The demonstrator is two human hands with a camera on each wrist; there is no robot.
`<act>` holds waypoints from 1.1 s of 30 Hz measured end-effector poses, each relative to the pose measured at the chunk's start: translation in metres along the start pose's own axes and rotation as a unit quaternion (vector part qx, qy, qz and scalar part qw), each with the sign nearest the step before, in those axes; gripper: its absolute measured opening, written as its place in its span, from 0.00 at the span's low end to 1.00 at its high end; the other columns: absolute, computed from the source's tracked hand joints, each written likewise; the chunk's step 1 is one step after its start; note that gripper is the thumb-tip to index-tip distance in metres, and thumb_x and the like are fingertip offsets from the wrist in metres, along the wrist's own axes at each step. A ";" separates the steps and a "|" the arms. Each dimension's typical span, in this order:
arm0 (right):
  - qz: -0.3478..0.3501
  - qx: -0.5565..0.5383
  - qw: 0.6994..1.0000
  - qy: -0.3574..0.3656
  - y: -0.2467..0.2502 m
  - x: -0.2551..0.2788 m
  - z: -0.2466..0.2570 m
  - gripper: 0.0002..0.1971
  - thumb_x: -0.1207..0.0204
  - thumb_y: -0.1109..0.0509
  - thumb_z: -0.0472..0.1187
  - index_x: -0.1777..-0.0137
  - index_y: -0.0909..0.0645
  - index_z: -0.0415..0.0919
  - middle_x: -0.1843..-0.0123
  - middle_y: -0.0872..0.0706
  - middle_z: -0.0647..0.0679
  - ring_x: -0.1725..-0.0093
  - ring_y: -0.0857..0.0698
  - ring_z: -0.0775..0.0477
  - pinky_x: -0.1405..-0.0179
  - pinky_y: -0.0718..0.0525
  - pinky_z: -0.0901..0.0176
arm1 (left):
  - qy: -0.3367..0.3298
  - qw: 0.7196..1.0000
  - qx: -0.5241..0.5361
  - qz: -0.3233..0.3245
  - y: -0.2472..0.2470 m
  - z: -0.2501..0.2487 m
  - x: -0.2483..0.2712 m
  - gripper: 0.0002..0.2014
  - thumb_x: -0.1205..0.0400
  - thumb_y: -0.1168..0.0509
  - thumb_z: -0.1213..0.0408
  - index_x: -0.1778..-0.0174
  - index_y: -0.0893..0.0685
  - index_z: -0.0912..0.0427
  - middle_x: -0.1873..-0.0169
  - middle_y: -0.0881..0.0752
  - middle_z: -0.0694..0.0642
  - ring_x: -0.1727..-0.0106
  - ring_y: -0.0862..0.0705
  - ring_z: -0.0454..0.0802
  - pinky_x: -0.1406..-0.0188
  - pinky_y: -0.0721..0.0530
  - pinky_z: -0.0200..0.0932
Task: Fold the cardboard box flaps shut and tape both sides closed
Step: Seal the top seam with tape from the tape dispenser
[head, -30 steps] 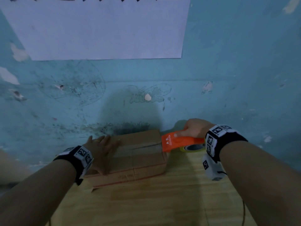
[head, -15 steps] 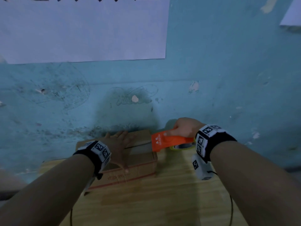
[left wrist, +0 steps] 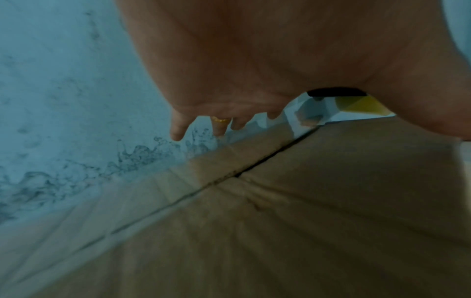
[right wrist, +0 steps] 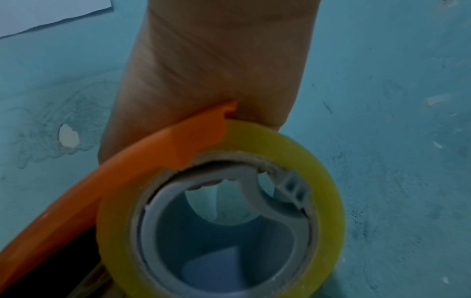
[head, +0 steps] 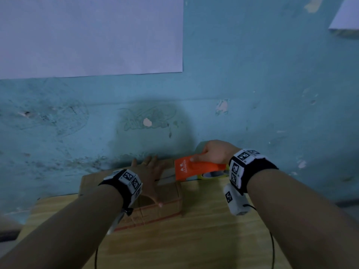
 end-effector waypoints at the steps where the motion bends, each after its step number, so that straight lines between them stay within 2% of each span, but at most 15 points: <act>1: 0.000 -0.004 1.000 0.002 0.000 -0.001 -0.002 0.26 0.29 0.38 0.71 0.72 0.22 0.50 0.72 0.18 0.52 0.69 0.19 0.53 0.62 0.24 0.57 | 0.002 1.000 0.002 0.000 0.000 -0.002 -0.002 0.67 0.43 0.30 0.26 0.17 0.65 0.43 0.16 0.66 0.55 0.14 0.60 0.59 0.21 0.54 0.74; 4: -0.001 -0.013 1.000 0.005 -0.002 -0.006 -0.012 0.24 0.29 0.37 0.71 0.74 0.26 0.53 0.72 0.21 0.56 0.68 0.21 0.54 0.61 0.24 0.57 | 0.002 1.000 0.001 0.003 0.000 -0.005 -0.009 0.69 0.47 0.30 0.25 0.18 0.66 0.41 0.15 0.64 0.55 0.14 0.57 0.59 0.22 0.50 0.76; 8: 0.012 -0.022 1.000 0.003 -0.003 -0.013 -0.017 0.27 0.30 0.37 0.72 0.71 0.20 0.48 0.70 0.16 0.49 0.68 0.17 0.51 0.60 0.19 0.56 | 0.011 1.000 -0.002 -0.002 0.002 -0.006 -0.013 0.69 0.48 0.29 0.25 0.18 0.65 0.40 0.15 0.56 0.55 0.14 0.51 0.59 0.22 0.45 0.74; 12: 0.019 0.014 1.000 0.008 -0.003 -0.021 -0.020 0.28 0.31 0.39 0.74 0.73 0.22 0.49 0.70 0.19 0.50 0.69 0.19 0.52 0.63 0.21 0.58 | 0.009 1.000 0.002 -0.010 0.002 -0.007 -0.011 0.69 0.47 0.28 0.27 0.18 0.65 0.39 0.15 0.54 0.56 0.15 0.49 0.62 0.22 0.42 0.72; 15: 0.026 0.004 0.999 0.025 -0.001 -0.021 -0.020 0.25 0.29 0.38 0.71 0.74 0.27 0.52 0.73 0.23 0.52 0.71 0.22 0.53 0.64 0.24 0.58 | 0.009 1.000 0.001 -0.009 0.003 -0.008 -0.007 0.67 0.45 0.27 0.28 0.18 0.64 0.40 0.15 0.54 0.55 0.15 0.49 0.61 0.22 0.40 0.71; 18: 0.033 -0.005 0.999 0.042 0.002 -0.020 -0.019 0.24 0.27 0.37 0.69 0.74 0.30 0.53 0.74 0.25 0.54 0.73 0.25 0.55 0.69 0.28 0.60 | 0.007 1.000 -0.002 -0.011 0.004 -0.009 -0.005 0.67 0.44 0.26 0.30 0.18 0.63 0.40 0.16 0.51 0.56 0.16 0.47 0.62 0.23 0.38 0.71; 24: 0.046 -0.005 0.997 0.056 0.007 -0.008 -0.029 0.21 0.23 0.36 0.63 0.73 0.37 0.58 0.74 0.32 0.57 0.73 0.31 0.61 0.73 0.37 0.67 | 0.020 0.999 -0.026 -0.011 0.005 -0.014 0.000 0.66 0.41 0.26 0.30 0.18 0.65 0.42 0.16 0.51 0.56 0.16 0.46 0.62 0.21 0.39 0.67; 30: 0.063 0.016 0.998 0.027 -0.007 -0.015 -0.044 0.23 0.26 0.38 0.69 0.72 0.28 0.53 0.72 0.24 0.54 0.72 0.25 0.58 0.72 0.31 0.64 | 0.016 0.999 -0.028 0.011 0.007 -0.015 0.004 0.63 0.38 0.28 0.30 0.17 0.63 0.43 0.15 0.54 0.57 0.15 0.49 0.63 0.21 0.42 0.70; 33: 0.060 0.016 0.997 0.034 -0.010 -0.015 -0.043 0.23 0.27 0.38 0.69 0.73 0.30 0.54 0.72 0.25 0.56 0.71 0.25 0.59 0.72 0.32 0.64 | 0.009 1.000 -0.024 0.018 0.006 -0.017 0.007 0.63 0.37 0.28 0.31 0.17 0.64 0.43 0.15 0.56 0.58 0.15 0.51 0.63 0.21 0.44 0.72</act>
Point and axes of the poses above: each hand's wrist, its own x-axis away from the middle knuckle, its own y-axis out of the back of the hand, z = x × y, the point moved 2 cm from there along -x, towards the middle knuckle
